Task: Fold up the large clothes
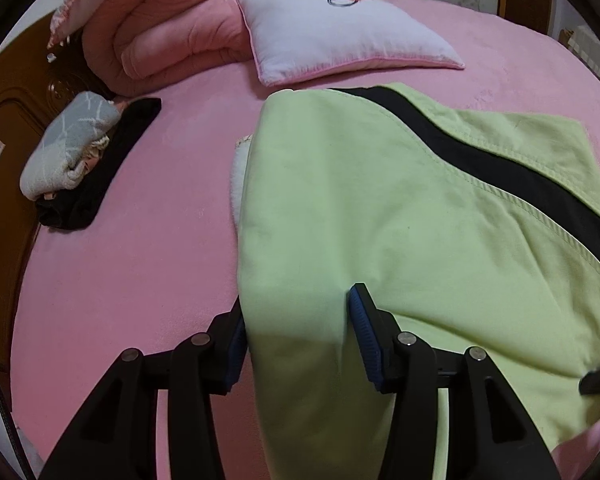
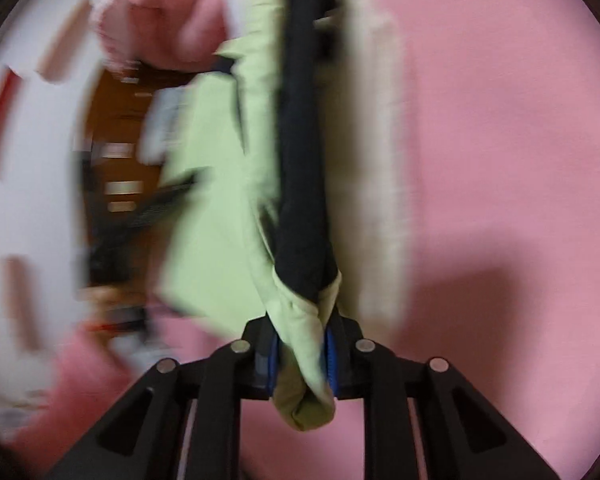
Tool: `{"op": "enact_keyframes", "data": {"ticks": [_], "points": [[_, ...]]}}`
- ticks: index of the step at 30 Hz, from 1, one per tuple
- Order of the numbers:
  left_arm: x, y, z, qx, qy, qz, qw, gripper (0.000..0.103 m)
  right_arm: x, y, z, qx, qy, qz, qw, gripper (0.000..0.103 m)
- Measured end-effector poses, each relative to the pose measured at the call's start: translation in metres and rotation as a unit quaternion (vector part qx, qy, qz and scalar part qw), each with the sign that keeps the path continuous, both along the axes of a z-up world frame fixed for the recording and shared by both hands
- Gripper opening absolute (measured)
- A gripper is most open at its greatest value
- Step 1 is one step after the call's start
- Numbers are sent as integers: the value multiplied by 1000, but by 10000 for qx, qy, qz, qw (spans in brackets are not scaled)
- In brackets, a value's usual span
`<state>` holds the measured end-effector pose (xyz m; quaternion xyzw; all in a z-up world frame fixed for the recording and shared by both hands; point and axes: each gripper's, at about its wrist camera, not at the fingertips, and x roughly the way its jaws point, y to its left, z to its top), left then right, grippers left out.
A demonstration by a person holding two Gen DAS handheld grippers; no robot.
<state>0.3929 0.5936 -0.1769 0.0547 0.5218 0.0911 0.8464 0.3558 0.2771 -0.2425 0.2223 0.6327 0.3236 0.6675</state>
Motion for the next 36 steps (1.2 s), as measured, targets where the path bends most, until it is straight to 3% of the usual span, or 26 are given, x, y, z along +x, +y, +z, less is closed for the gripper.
{"op": "enact_keyframes", "data": {"ticks": [4,8,10,13,16,21,24,25,28,32,34,36], "points": [[-25,-20,14,434,-268,368,9980,47,-10,-14,18,-418,-397,-183,9982,30],[-69,-42,23,1040,-529,277,9928,48,-37,-9,64,-1049,-1750,6,9790,33],[-92,-48,24,1280,-638,175,9896,50,-47,-9,82,-1007,-2240,134,9693,33],[-108,-42,19,1285,-515,390,9896,54,-60,-7,97,-867,-2607,359,9608,42],[-119,-28,11,1359,-356,965,9854,58,-67,-5,93,-965,-2521,462,9618,44],[-132,-36,20,1323,-528,1603,9767,59,-88,-25,83,-929,-2106,475,9720,45],[-140,-60,26,1249,-520,2092,9685,69,-104,-37,75,-1076,-1907,474,9746,57],[-145,-72,28,1176,-543,2245,9658,70,-109,-45,70,-1168,-1791,452,9758,63],[-166,-109,27,835,-494,2595,9609,70,-124,-74,61,-1411,-1552,293,9773,67],[-201,-170,16,169,-305,3276,9442,71,-147,-133,53,-1701,-1257,82,9773,85],[-218,-207,10,-105,-138,3319,9432,71,-159,-169,52,-1865,-1138,-137,9757,86],[-240,-256,7,-195,-26,3196,9474,71,-172,-207,52,-2193,-1035,-291,9697,87]]}}
